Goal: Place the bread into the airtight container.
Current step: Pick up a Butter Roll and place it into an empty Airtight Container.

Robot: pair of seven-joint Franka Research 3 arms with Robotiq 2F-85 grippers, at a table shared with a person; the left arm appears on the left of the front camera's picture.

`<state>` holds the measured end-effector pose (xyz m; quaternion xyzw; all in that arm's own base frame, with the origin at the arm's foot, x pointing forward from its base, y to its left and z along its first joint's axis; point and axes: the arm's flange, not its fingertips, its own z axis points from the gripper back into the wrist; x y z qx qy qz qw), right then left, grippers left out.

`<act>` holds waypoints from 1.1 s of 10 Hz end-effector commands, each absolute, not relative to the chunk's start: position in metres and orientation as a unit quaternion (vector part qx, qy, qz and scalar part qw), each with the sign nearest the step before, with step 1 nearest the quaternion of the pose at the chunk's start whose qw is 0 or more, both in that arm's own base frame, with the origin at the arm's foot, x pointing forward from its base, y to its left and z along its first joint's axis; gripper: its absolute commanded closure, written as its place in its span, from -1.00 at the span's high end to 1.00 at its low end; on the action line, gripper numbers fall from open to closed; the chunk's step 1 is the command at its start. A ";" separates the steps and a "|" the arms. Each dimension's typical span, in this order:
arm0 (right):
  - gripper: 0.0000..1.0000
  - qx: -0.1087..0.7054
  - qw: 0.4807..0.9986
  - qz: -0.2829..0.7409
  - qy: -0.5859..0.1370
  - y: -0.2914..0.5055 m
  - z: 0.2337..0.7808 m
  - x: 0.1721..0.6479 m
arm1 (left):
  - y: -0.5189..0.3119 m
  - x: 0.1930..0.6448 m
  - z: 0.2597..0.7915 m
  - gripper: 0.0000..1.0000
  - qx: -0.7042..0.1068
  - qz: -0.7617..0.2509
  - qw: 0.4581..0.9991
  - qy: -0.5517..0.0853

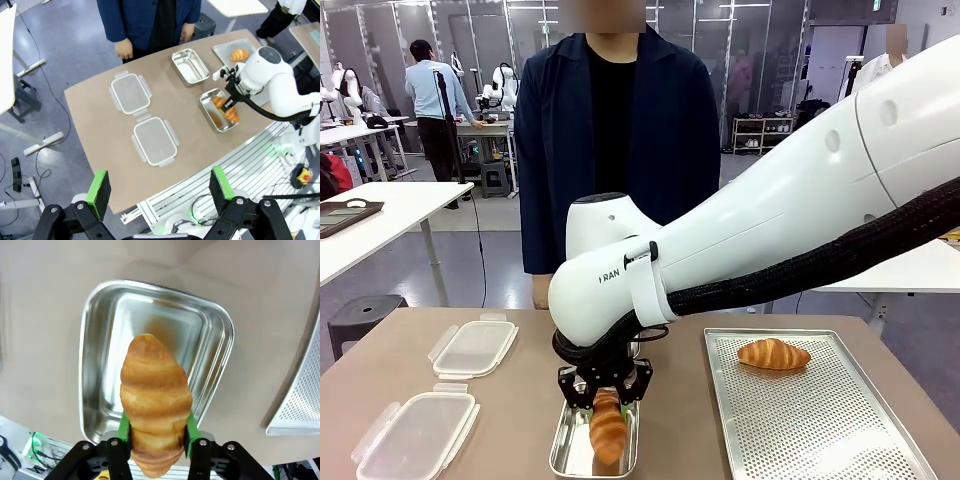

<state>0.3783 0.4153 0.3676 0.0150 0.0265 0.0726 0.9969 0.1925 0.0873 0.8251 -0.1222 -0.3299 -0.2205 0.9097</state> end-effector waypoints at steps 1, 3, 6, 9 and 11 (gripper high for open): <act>1.00 0.033 0.998 0.049 -0.008 0.420 0.373 0.375 | 0.087 0.192 0.826 1.00 -0.122 -0.227 0.908 -0.331; 1.00 0.040 0.998 0.050 0.006 0.422 0.368 0.372 | 0.087 0.192 0.826 1.00 -0.122 -0.227 0.908 -0.331; 1.00 0.055 0.998 0.040 -0.006 0.421 0.371 0.372 | 0.087 0.192 0.826 1.00 -0.122 -0.227 0.908 -0.331; 1.00 0.033 0.997 0.065 0.009 0.421 0.372 0.379 | 0.087 0.192 0.826 1.00 -0.122 -0.227 0.908 -0.331; 1.00 0.033 0.997 0.065 0.009 0.421 0.372 0.379 | 0.087 0.192 0.826 1.00 -0.122 -0.227 0.908 -0.331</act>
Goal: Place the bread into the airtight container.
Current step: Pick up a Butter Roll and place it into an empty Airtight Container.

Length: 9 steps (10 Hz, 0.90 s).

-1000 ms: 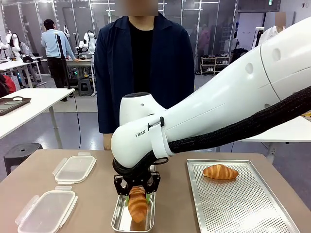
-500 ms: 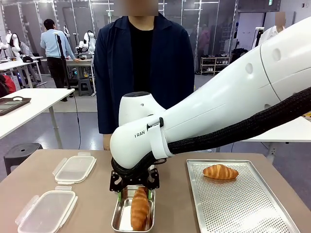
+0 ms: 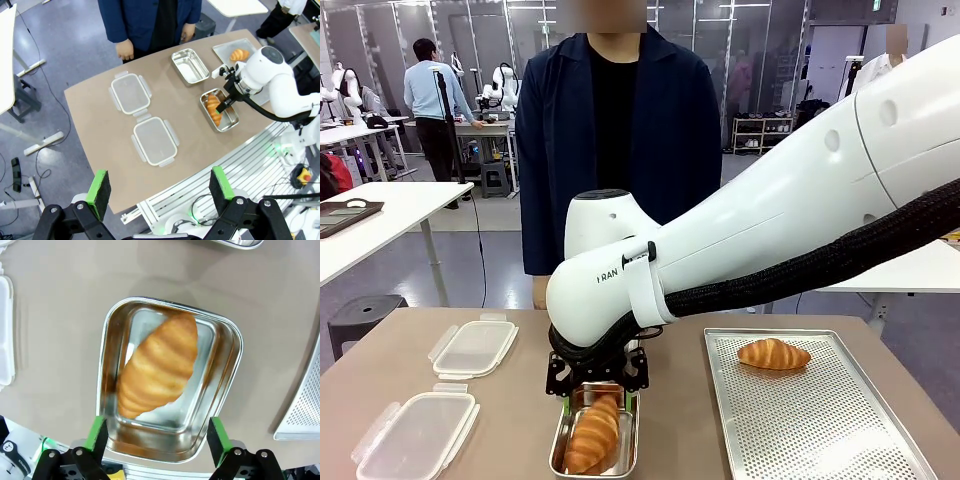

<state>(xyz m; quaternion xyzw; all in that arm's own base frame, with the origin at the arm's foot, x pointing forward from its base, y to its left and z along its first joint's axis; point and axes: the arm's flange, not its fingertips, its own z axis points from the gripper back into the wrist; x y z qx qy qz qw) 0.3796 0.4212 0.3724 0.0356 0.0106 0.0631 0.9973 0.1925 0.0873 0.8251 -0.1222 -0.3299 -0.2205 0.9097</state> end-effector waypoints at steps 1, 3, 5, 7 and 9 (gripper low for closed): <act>1.00 0.033 0.997 0.065 0.009 0.421 0.372 0.379 | 0.087 0.192 0.826 1.00 -0.122 -0.227 0.908 -0.331; 1.00 0.033 0.997 0.065 0.009 0.421 0.372 0.379 | 0.087 0.192 0.826 1.00 -0.122 -0.227 0.908 -0.331; 1.00 0.033 0.997 0.065 0.009 0.421 0.372 0.379 | 0.087 0.192 0.826 1.00 -0.122 -0.227 0.908 -0.331; 1.00 0.033 0.997 0.065 0.009 0.421 0.372 0.379 | 0.087 0.192 0.826 1.00 -0.122 -0.227 0.908 -0.331; 1.00 0.033 0.997 0.065 0.009 0.421 0.372 0.379 | 0.087 0.192 0.826 1.00 -0.122 -0.227 0.908 -0.331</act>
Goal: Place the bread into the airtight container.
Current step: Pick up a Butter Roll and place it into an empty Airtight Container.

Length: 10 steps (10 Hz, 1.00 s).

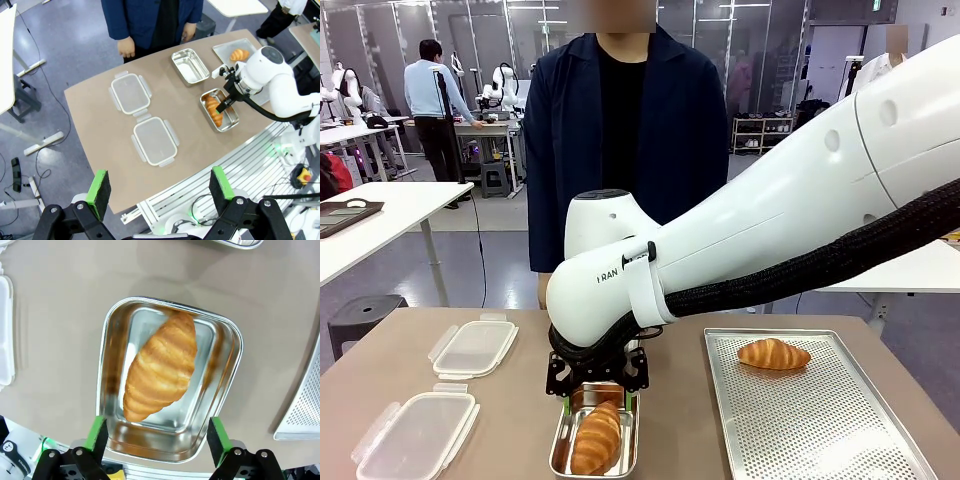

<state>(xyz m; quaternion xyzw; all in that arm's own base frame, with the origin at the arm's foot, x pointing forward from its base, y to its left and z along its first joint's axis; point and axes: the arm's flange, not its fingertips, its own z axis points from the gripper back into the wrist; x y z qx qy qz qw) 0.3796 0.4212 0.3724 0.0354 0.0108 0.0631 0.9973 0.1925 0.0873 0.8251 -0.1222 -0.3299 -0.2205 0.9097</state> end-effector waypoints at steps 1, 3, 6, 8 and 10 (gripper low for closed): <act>0.96 0.035 0.997 0.063 0.011 0.421 0.372 0.380 | 0.087 0.192 0.826 1.00 -0.122 -0.227 0.908 -0.331; 1.00 0.054 0.994 0.089 0.014 0.393 0.418 0.386 | 0.087 0.192 0.826 1.00 -0.122 -0.227 0.908 -0.331; 1.00 0.086 0.986 0.145 -0.011 0.346 0.509 0.387 | 0.087 0.192 0.826 1.00 -0.122 -0.227 0.908 -0.331; 1.00 0.078 0.979 0.186 -0.028 0.295 0.569 0.384 | 0.087 0.192 0.826 1.00 -0.122 -0.227 0.908 -0.331; 1.00 0.046 0.978 0.192 -0.068 0.239 0.627 0.368 | 0.087 0.192 0.826 1.00 -0.122 -0.227 0.908 -0.331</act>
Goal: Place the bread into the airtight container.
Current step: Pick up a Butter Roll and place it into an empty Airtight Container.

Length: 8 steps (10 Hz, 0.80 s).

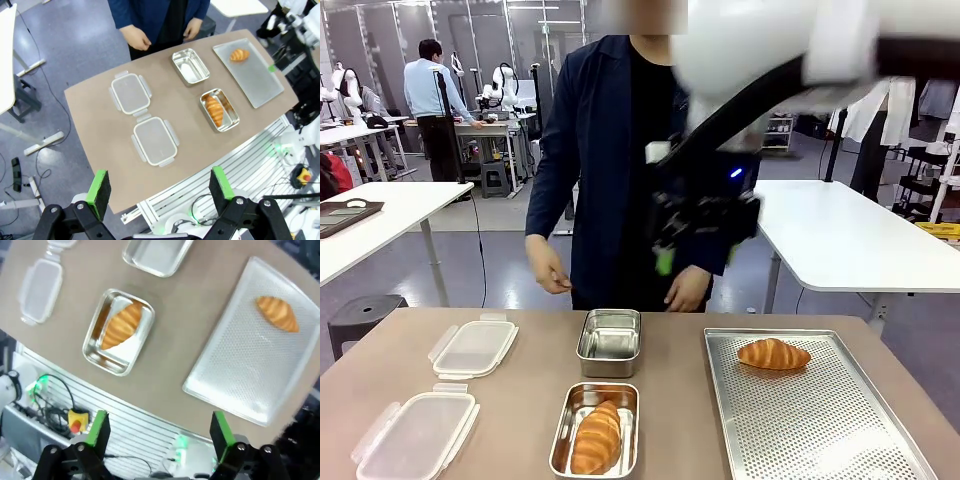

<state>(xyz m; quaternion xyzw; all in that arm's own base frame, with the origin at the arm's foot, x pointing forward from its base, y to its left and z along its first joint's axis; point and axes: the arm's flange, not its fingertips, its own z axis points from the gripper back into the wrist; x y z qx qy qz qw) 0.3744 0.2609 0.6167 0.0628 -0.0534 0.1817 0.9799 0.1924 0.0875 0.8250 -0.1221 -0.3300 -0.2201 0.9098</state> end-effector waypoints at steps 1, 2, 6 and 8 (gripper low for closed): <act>1.00 0.043 0.974 0.208 -0.073 0.219 0.642 0.363 | 0.087 0.192 0.826 1.00 -0.122 -0.227 0.908 -0.331; 1.00 0.041 0.969 0.231 -0.070 0.195 0.649 0.360 | 0.087 0.192 0.826 1.00 -0.122 -0.227 0.908 -0.331; 1.00 0.027 0.935 0.331 -0.126 0.113 0.605 0.392 | 0.087 0.192 0.826 1.00 -0.122 -0.227 0.908 -0.331; 1.00 0.016 0.930 0.345 -0.124 0.086 0.579 0.416 | 0.087 0.192 0.826 1.00 -0.122 -0.227 0.908 -0.331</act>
